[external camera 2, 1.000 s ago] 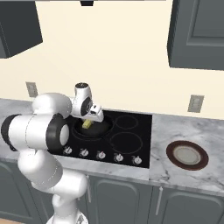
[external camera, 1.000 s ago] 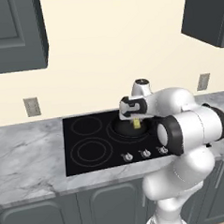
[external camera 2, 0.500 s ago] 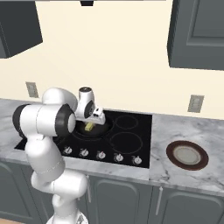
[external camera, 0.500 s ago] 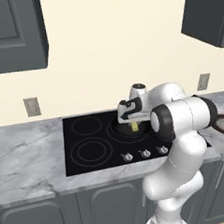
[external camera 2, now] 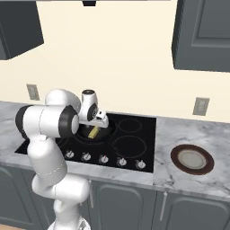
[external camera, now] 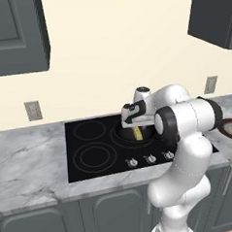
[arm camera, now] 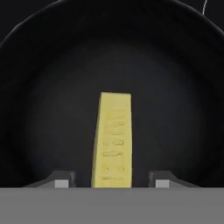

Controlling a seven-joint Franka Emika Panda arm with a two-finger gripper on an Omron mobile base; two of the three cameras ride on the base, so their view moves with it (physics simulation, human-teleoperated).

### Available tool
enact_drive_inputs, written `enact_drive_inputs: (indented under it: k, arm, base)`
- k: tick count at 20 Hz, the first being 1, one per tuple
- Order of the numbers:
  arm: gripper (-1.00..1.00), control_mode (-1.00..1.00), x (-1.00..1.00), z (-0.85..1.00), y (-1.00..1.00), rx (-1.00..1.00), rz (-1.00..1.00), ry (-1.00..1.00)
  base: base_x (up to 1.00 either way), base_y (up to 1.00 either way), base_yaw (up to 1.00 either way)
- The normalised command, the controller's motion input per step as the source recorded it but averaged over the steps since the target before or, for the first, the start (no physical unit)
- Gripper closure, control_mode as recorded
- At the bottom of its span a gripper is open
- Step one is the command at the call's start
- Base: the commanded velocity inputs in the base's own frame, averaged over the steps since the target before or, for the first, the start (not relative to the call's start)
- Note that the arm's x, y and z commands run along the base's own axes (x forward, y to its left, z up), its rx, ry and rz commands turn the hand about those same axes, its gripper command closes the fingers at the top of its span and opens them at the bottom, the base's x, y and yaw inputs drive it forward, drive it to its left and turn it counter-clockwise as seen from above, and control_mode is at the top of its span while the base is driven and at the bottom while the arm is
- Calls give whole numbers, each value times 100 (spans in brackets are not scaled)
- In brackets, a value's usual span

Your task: Pick up the butter stick and place it in the pan. Then turn on the burner for the pan.

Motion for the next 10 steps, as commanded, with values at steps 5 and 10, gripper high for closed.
enact_drive_inputs:
  k: [5, 10]
  arm:
    - [-100, -100, 0, 6, 0, 0, 0, 0]
    - [-100, -100, -18, 37, -5, 0, 0, 0]
  base:
    - [0, 0, 0]
    - [0, 0, 0]
